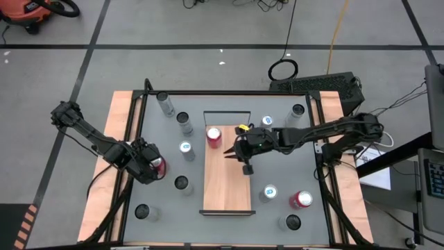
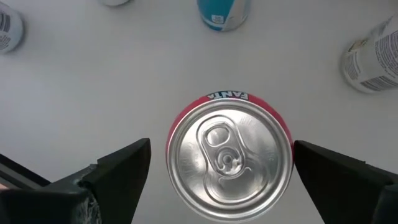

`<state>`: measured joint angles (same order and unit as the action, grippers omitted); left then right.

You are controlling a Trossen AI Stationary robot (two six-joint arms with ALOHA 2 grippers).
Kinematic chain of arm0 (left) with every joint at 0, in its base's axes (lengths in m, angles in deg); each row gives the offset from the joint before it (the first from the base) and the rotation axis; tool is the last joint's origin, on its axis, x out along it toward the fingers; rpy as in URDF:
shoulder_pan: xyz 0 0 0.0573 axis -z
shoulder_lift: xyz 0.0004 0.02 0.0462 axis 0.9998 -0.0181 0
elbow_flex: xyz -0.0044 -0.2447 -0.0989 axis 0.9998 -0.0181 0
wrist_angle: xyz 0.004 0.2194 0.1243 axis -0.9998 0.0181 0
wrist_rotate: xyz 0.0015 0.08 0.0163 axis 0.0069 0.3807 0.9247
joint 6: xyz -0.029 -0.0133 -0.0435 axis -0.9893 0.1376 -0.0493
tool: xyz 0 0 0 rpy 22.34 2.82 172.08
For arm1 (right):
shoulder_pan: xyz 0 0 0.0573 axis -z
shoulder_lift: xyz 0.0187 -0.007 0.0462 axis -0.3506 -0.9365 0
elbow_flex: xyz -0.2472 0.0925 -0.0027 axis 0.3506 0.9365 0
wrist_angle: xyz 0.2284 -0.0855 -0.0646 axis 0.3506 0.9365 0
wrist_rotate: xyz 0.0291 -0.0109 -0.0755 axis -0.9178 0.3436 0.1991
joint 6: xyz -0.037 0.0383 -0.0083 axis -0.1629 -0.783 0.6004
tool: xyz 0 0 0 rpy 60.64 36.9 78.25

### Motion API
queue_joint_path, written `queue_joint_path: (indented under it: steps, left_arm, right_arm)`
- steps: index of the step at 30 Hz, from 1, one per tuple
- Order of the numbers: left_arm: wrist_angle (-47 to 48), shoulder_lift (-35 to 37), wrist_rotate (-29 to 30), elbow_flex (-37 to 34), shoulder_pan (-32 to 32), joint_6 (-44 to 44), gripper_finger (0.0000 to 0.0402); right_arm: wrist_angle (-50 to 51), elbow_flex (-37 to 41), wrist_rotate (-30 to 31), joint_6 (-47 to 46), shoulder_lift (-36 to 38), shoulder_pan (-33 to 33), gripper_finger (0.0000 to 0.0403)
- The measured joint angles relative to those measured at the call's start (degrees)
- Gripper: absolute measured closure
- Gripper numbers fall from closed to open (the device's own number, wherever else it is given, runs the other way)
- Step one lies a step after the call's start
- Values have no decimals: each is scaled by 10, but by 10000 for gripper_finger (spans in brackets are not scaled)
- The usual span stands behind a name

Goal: Place canned beverage on shelf
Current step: Put the right red soda can on the shelf

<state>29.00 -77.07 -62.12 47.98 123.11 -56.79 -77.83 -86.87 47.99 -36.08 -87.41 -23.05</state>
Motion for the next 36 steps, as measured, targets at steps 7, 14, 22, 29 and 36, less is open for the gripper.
queue_joint_path:
  steps: [7,14,22,29,36]
  left_arm:
    - [-12,0,26,0,0,0,15]
    - [-16,0,53,0,0,0,15]
    - [-28,0,83,0,0,4,15]
    - [-31,0,102,0,0,17,15]
    - [-38,0,120,0,0,17,15]
  right_arm:
    - [-97,0,29,-44,-56,4,369]
    - [-141,0,29,-51,-108,21,376]
    - [-216,0,27,-56,-158,47,399]
    - [-247,0,27,-57,-182,51,402]
    - [-245,0,28,-53,-181,61,402]
